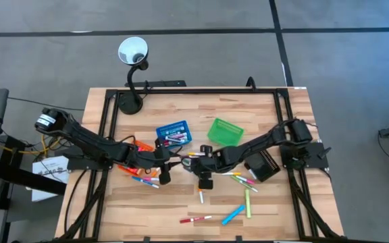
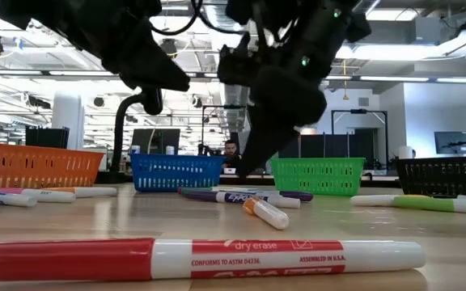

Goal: Pick & Place Markers
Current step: Put the large dark green marker pen into the green basket

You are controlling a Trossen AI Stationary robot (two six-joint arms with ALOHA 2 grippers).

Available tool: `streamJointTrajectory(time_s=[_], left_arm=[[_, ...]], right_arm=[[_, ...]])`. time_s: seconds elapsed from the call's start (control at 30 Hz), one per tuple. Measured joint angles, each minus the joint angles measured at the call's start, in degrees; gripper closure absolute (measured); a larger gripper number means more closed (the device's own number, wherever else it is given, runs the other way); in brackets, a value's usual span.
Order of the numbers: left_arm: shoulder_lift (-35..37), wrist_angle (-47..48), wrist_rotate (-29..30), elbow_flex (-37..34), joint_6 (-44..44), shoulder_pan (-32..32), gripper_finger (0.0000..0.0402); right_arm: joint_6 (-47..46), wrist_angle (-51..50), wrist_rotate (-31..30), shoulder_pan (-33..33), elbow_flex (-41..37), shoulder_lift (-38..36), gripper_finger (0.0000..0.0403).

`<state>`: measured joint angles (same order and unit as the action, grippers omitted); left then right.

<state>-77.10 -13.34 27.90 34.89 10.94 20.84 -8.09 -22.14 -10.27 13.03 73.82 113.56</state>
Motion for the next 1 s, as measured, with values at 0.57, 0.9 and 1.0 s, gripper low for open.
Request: streamJointTrajectory(time_s=[0.57,0.9,1.0], left_arm=[[-0.3,0.4,-0.3,0.0,0.0,0.0,0.0275],[-0.3,0.9,-0.3,0.0,0.0,0.0,0.0275],[-0.3,0.9,-0.3,0.0,0.0,0.0,0.0275]], right_arm=[[1.6,4.6,1.1,-3.5,0.0,2.6,0.0295],[2.6,8.4,2.6,-3.7,0.3,7.4,0.0296],[2.6,8.1,2.8,-4.1,0.3,7.9,0.0300]])
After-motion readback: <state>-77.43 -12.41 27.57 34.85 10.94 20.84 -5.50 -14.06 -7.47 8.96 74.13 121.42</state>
